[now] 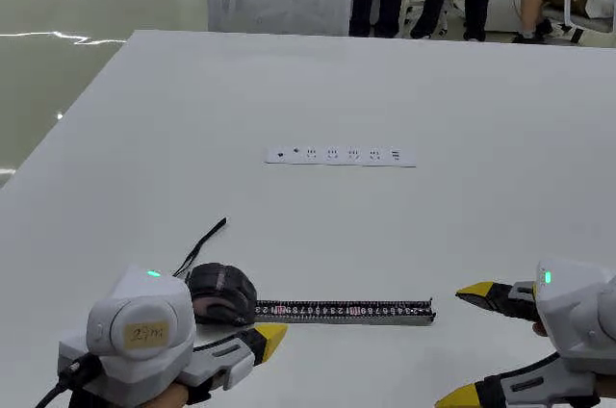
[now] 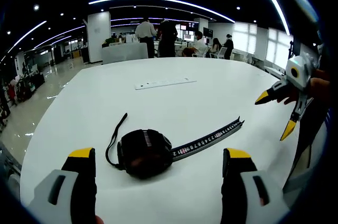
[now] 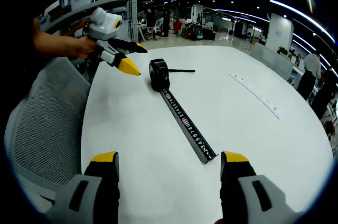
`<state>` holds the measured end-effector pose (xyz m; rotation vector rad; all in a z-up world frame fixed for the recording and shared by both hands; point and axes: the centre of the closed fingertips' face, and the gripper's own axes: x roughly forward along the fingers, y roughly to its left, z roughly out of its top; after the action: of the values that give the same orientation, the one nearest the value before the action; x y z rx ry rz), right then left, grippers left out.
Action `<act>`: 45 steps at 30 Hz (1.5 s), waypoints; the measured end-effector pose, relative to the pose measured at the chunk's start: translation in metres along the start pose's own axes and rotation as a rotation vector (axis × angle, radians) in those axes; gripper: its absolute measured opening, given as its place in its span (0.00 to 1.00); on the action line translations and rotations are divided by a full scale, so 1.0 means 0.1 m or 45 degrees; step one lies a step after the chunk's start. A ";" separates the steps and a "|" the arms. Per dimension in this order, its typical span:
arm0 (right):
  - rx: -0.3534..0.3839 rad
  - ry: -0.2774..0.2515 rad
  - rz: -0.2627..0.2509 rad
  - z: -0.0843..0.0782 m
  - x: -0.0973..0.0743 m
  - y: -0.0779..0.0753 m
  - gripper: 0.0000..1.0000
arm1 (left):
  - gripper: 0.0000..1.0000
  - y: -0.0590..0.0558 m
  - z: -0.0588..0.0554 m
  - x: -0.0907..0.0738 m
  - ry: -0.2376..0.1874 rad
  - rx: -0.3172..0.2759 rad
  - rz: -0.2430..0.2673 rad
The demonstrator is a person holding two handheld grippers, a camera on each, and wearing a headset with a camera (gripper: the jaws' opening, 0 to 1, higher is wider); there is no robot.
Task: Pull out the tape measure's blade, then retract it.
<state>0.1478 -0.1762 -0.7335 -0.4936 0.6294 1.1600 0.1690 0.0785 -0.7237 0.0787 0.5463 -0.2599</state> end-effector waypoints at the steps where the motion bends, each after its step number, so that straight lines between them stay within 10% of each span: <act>1: -0.014 -0.002 0.007 0.00 0.00 -0.02 0.78 | 0.99 0.00 0.00 0.00 0.001 0.002 0.002; 45: -0.337 0.077 0.182 -0.12 0.34 -0.62 0.42 | 0.90 0.18 -0.02 0.29 0.086 -0.035 0.090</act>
<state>0.2128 -0.1810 -0.7631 -0.7194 0.5730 1.3769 0.1969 0.0895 -0.7408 0.0802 0.6128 -0.1810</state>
